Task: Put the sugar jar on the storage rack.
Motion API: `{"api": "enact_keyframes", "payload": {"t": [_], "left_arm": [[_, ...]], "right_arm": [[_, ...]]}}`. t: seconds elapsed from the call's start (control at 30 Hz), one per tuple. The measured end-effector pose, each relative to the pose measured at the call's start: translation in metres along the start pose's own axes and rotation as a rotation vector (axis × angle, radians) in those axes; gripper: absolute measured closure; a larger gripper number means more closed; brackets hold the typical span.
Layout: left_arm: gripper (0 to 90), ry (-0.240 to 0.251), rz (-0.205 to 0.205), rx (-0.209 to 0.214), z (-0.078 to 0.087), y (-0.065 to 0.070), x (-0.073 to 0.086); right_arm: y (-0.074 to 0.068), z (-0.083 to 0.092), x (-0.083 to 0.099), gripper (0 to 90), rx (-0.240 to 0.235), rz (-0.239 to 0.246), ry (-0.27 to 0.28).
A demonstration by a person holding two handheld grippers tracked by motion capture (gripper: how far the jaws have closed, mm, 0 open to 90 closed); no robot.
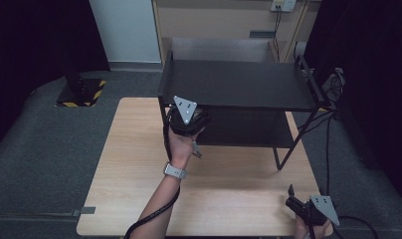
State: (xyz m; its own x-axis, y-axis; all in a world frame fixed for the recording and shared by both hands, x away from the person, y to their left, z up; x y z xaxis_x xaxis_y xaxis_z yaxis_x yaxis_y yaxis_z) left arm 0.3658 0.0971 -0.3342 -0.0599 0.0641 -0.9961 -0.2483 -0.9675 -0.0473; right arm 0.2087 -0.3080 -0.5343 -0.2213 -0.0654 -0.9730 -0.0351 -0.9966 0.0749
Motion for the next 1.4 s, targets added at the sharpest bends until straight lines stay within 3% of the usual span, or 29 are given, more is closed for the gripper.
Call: {"api": "enact_keyframes", "payload": {"t": [0.57, 0.73, 1.0, 1.1, 1.33, 1.4], "left_arm": [[30.4, 0.011, 0.012, 0.001, -0.001, -0.004, 0.000], [20.8, 0.001, 0.001, 0.003, -0.001, 0.002, 0.001], [4.7, 0.019, 0.029, -0.012, 0.008, 0.010, 0.008], [3.8, 0.022, 0.034, 0.002, 0.012, 0.010, 0.011], [0.0, 0.031, 0.021, -0.017, 0.026, 0.021, 0.016], [0.0, 0.037, 0.013, 0.010, 0.032, 0.020, 0.019]], "right_arm": [[-0.001, 0.000, 0.000, 0.7, -0.002, 0.007, -0.003], [-0.001, 0.000, 0.000, 0.7, -0.003, 0.007, -0.003], [0.000, 0.000, -0.001, 0.7, -0.010, 0.005, -0.007], [0.000, 0.000, -0.001, 0.7, -0.012, 0.004, -0.008], [0.000, 0.000, -0.001, 0.7, -0.015, 0.002, -0.009], [0.000, 0.000, -0.001, 0.7, -0.017, 0.000, -0.011]]}}
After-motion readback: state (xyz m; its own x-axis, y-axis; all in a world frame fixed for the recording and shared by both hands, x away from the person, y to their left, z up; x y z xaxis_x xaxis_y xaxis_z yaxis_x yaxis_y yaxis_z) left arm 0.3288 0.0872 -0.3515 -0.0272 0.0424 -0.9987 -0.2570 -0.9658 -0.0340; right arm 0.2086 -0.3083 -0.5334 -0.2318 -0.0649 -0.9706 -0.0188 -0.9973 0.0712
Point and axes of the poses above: each handheld gripper's, and its own axes: z roughly backward along the jaws, x roughly out of its underside, y roughly to its right, the point moved 6 cm from there along -z, roughly forward along the jaws, and after that the axes turned 3 degrees about -x, right-handed, at the moved point
